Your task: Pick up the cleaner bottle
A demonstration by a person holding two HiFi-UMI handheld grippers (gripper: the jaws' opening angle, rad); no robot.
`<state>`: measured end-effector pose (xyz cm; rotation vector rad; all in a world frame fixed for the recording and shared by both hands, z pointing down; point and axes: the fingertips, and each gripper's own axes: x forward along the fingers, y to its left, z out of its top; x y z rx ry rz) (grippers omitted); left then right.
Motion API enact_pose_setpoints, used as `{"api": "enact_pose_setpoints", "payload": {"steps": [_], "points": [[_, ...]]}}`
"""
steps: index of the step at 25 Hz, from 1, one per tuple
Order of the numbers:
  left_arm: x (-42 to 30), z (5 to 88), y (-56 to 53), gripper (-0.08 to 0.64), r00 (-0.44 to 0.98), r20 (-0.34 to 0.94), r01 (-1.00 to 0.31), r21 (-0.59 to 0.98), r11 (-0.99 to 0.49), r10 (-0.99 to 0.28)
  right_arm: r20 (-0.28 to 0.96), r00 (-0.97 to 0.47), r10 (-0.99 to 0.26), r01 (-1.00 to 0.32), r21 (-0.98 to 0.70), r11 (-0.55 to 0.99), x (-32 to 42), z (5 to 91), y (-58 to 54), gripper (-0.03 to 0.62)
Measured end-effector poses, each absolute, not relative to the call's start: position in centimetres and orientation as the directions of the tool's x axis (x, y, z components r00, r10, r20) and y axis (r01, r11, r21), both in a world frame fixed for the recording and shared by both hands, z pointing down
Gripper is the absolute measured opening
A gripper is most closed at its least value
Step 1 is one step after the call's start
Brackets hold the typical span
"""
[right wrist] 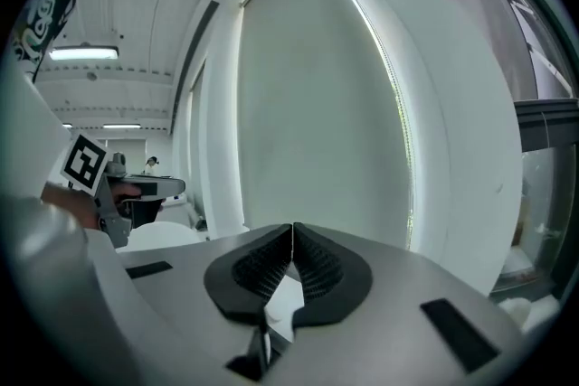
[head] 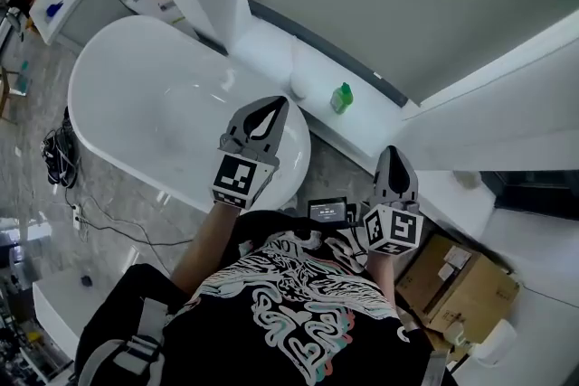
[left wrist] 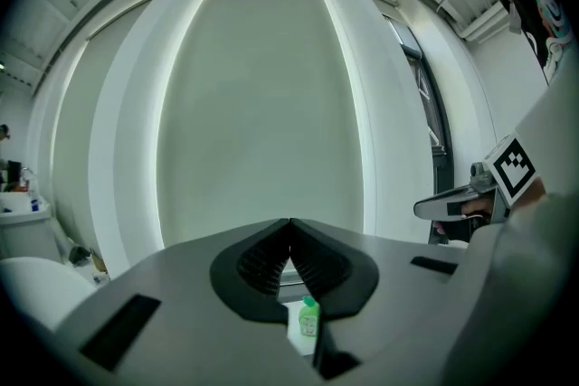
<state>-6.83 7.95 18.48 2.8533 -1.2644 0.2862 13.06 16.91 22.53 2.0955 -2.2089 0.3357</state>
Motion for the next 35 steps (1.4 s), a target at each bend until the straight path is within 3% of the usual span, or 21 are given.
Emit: {"api": "enact_pose_setpoints", "payload": {"steps": [5, 10, 15, 28, 35], "points": [[-6.4, 19.3, 5.9, 0.015, 0.671, 0.176, -0.722, -0.066, -0.689, -0.72, 0.208, -0.069, -0.976, -0.994, -0.097, 0.05, 12.7, 23.0, 15.5, 0.028], [-5.8, 18.7, 5.2, 0.015, 0.675, 0.105, -0.728, -0.07, -0.682, -0.731, 0.22, -0.068, -0.973, -0.993, -0.105, 0.045, 12.7, 23.5, 15.4, 0.028], [-5.5, 19.9, 5.3, 0.015, 0.668, 0.17, -0.726, -0.063, -0.685, -0.724, 0.224, -0.077, -0.972, -0.994, -0.092, 0.058, 12.9, 23.7, 14.8, 0.028], [-5.2, 21.2, 1.5, 0.015, 0.633, 0.167, -0.763, -0.033, -0.646, -0.756, 0.253, -0.135, -0.958, -0.99, -0.079, 0.119, 14.2, 25.3, 9.7, 0.028], [-5.3, 24.2, 0.1, 0.014, 0.623, 0.247, -0.763, -0.014, -0.646, -0.742, 0.284, -0.156, -0.946, -0.987, -0.089, 0.136, 14.2, 27.1, 7.8, 0.028]]}}
